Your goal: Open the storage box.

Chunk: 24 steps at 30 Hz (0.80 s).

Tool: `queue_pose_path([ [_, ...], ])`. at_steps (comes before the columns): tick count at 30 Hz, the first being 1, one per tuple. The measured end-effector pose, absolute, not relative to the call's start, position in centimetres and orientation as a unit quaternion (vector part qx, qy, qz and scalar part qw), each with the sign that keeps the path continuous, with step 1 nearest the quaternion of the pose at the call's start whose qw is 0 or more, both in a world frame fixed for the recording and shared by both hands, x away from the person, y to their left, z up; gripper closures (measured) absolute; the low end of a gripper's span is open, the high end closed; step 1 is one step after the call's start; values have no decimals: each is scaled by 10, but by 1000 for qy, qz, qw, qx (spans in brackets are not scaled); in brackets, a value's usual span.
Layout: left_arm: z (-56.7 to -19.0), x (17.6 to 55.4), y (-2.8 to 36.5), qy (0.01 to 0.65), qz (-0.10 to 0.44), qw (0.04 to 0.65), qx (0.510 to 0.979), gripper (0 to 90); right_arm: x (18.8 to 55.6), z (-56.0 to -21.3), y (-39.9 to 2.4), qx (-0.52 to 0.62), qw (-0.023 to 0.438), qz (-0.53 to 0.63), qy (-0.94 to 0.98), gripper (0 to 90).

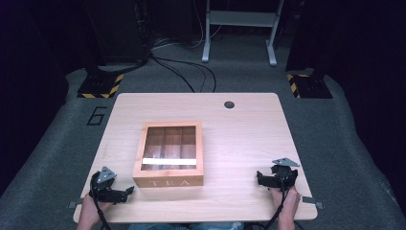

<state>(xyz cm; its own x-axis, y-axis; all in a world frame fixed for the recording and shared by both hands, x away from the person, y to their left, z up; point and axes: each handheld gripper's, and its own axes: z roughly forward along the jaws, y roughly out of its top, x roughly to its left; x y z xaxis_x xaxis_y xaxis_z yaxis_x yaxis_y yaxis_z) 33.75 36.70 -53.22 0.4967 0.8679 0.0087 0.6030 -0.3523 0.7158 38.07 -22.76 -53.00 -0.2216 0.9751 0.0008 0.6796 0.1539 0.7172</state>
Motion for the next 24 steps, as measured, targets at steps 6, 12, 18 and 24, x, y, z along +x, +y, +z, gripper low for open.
queue_pose_path([
  [6, -533, 338, 367, 461, 201, 336, 796, 0, 381, -530, -228, 570, 244, 305, 723, 0],
  [12, -532, 338, 367, 461, 198, 335, 798, 0, 381, -530, -227, 572, 244, 306, 721, 0],
  [18, -532, 339, 367, 457, 197, 337, 799, 0, 381, -530, -227, 573, 244, 306, 721, 0],
  [24, -532, 339, 365, 461, 199, 334, 798, 3, 381, -530, -227, 574, 245, 305, 719, 0],
])
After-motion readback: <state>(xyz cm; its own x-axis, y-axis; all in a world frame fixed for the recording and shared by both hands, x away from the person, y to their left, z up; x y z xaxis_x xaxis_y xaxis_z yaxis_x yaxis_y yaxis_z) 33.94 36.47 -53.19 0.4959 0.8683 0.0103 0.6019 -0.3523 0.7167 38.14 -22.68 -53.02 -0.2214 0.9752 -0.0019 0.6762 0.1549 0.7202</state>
